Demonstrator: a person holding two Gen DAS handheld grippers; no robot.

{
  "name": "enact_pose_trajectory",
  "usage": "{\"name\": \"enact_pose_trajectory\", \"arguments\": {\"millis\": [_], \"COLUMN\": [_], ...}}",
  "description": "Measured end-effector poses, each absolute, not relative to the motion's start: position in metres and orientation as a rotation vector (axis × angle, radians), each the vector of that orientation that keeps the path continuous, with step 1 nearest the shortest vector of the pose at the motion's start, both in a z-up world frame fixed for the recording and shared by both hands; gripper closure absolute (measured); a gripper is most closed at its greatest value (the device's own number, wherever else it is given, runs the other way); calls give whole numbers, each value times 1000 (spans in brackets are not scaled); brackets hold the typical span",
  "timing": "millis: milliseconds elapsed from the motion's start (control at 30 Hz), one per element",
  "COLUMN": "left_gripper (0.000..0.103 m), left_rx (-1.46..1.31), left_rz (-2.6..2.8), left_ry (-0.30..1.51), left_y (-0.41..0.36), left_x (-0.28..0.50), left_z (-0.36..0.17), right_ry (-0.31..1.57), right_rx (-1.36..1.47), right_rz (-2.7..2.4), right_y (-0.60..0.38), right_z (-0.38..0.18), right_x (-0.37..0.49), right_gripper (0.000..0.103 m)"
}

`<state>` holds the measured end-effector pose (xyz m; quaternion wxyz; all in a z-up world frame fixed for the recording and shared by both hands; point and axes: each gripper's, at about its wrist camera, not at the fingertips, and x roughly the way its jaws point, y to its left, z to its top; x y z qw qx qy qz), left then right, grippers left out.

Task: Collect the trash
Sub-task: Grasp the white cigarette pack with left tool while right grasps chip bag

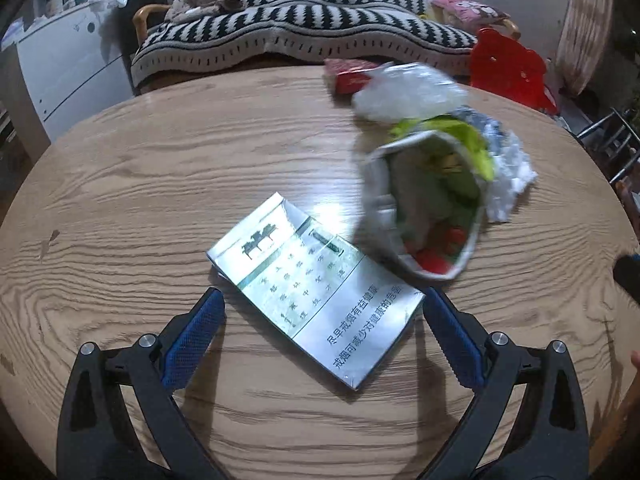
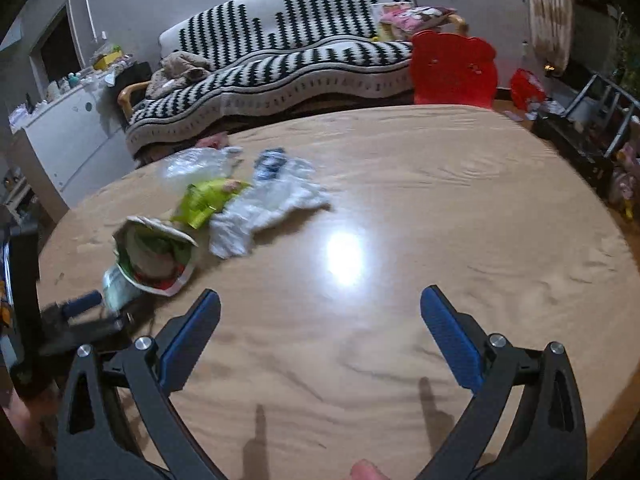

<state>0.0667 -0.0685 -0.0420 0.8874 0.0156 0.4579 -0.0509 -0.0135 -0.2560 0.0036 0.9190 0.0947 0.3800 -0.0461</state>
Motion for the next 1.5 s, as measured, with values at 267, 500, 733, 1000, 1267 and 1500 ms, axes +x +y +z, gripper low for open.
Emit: {"name": "enact_pose_trajectory", "arguments": {"millis": [267, 500, 733, 1000, 1267, 1500], "left_gripper": [7, 7, 7, 7, 18, 26], "left_rx": [69, 63, -16, 2, 16, 13], "left_rz": [-146, -164, -160, -138, -108, -146], "left_ry": [952, 941, 932, 927, 922, 895], "left_y": [-50, -31, -13, -17, 2, 5], "left_x": [71, 72, 70, 80, 84, 78], "left_z": [-46, -46, -43, -45, -43, -35], "right_ry": [792, 815, 843, 791, 840, 806], "right_rx": [130, 165, 164, 37, 62, 81], "right_rz": [25, 75, 132, 107, 113, 157], "right_y": [-193, -178, -149, -118, -112, -113], "right_z": [-8, -17, -26, -18, -25, -14], "right_x": [38, 53, 58, 60, 73, 66], "right_gripper": [6, 6, 6, 7, 58, 62]}}
